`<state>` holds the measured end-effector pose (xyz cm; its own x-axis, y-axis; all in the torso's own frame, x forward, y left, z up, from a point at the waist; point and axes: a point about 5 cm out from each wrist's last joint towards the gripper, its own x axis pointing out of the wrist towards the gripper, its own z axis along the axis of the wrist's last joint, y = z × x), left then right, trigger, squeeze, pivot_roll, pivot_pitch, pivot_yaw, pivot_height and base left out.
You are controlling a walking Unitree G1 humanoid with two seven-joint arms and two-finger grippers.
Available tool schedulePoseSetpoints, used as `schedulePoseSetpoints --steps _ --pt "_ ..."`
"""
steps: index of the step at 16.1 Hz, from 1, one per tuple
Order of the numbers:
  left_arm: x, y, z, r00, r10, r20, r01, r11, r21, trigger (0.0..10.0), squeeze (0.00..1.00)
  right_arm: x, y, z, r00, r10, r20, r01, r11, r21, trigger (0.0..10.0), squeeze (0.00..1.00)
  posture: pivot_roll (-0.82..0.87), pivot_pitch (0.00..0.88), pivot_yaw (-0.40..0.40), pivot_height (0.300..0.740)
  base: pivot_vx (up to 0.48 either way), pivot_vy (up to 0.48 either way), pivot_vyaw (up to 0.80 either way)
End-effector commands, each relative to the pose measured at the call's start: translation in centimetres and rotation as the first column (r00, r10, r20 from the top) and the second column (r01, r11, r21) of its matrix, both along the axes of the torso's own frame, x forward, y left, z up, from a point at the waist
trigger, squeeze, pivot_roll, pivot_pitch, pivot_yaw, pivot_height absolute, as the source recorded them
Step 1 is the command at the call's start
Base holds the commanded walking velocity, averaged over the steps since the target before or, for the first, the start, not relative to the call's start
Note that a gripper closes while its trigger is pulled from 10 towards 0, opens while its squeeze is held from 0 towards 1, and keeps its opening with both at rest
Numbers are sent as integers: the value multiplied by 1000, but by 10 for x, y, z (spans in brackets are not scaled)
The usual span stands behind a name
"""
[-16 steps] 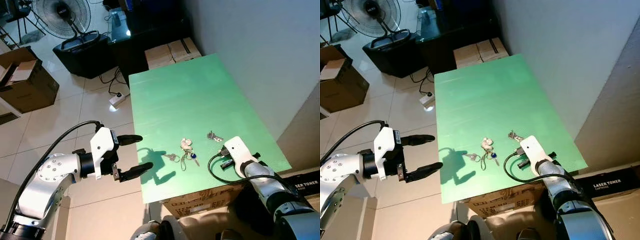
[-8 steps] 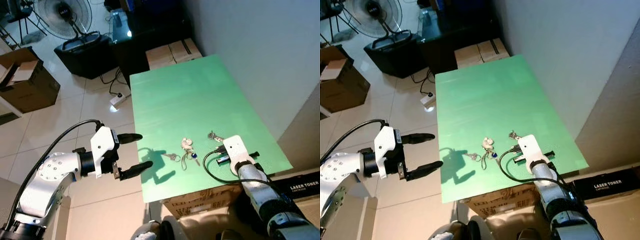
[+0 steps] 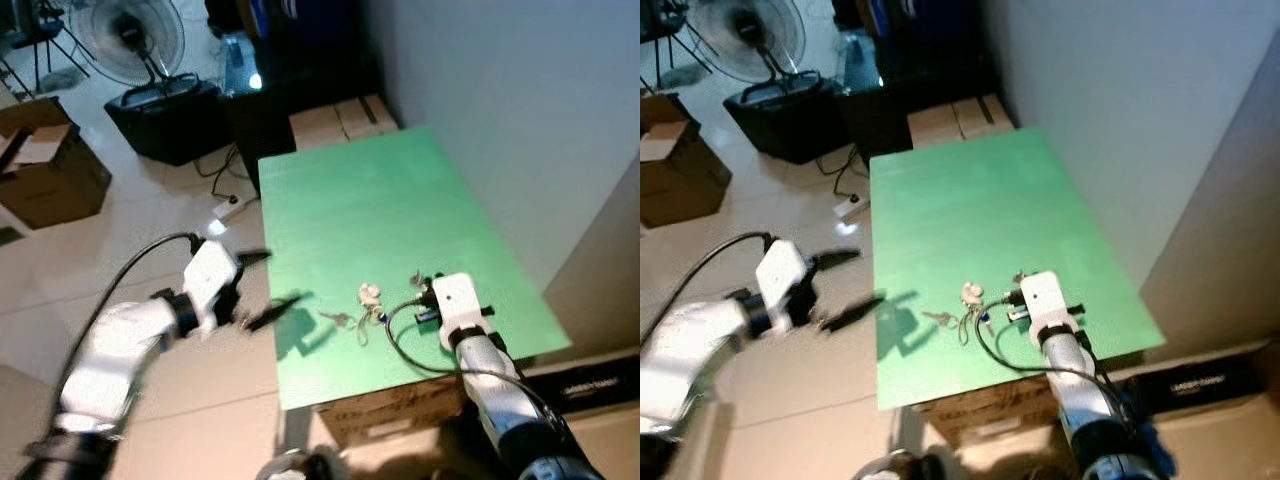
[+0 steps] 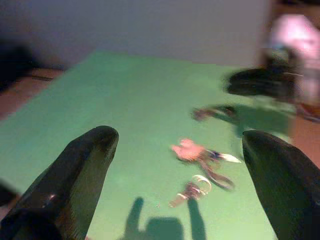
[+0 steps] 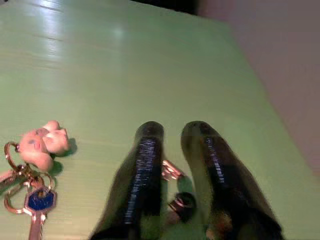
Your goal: Hang keys on a hook
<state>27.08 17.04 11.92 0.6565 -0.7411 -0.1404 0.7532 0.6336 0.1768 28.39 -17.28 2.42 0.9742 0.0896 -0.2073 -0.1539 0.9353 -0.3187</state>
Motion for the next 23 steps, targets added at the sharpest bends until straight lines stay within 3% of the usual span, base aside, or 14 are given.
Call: schedulePoseSetpoints --steps 1,4,6,7,10,15,18,23 --pt "1 4 -6 996 91 7 -91 996 4 10000 0 -2 2 -1 1000 21 -19 -21 1000 14 10000 1000 -87 12 106 740 0 0 0" --pt "-8 -9 -4 995 98 9 -97 990 -101 10000 0 -1 -9 -5 996 40 -78 -39 999 21 10000 1000 -70 38 64 740 0 0 0" --pt "-12 -11 1 997 71 20 -68 990 -121 10000 0 0 -15 -6 994 41 -106 -40 999 14 10000 1000 -65 60 66 740 0 0 0" --pt "-13 -13 8 1000 15 28 -11 992 -125 10000 0 4 -24 -7 984 83 -156 -83 997 7 10000 1000 -53 112 81 740 0 0 0" --pt "-18 -9 19 999 -36 23 38 995 -89 10000 0 13 -38 1 963 180 -199 -175 984 40 10000 1000 -3 197 117 740 0 0 0" --pt "-34 -4 39 995 -95 -14 93 993 -73 10000 0 23 -66 15 953 173 -248 -181 983 -9 10000 1000 92 293 150 740 0 0 0" --pt "-45 1 45 992 -116 -48 113 992 -64 10000 0 30 -74 28 955 197 -224 -207 978 -25 10000 1000 102 342 181 740 0 0 0" --pt "-56 -3 49 990 -118 -72 112 990 -81 10000 0 46 -62 54 958 277 -75 -280 960 -26 10000 1000 103 339 158 740 0 0 0"
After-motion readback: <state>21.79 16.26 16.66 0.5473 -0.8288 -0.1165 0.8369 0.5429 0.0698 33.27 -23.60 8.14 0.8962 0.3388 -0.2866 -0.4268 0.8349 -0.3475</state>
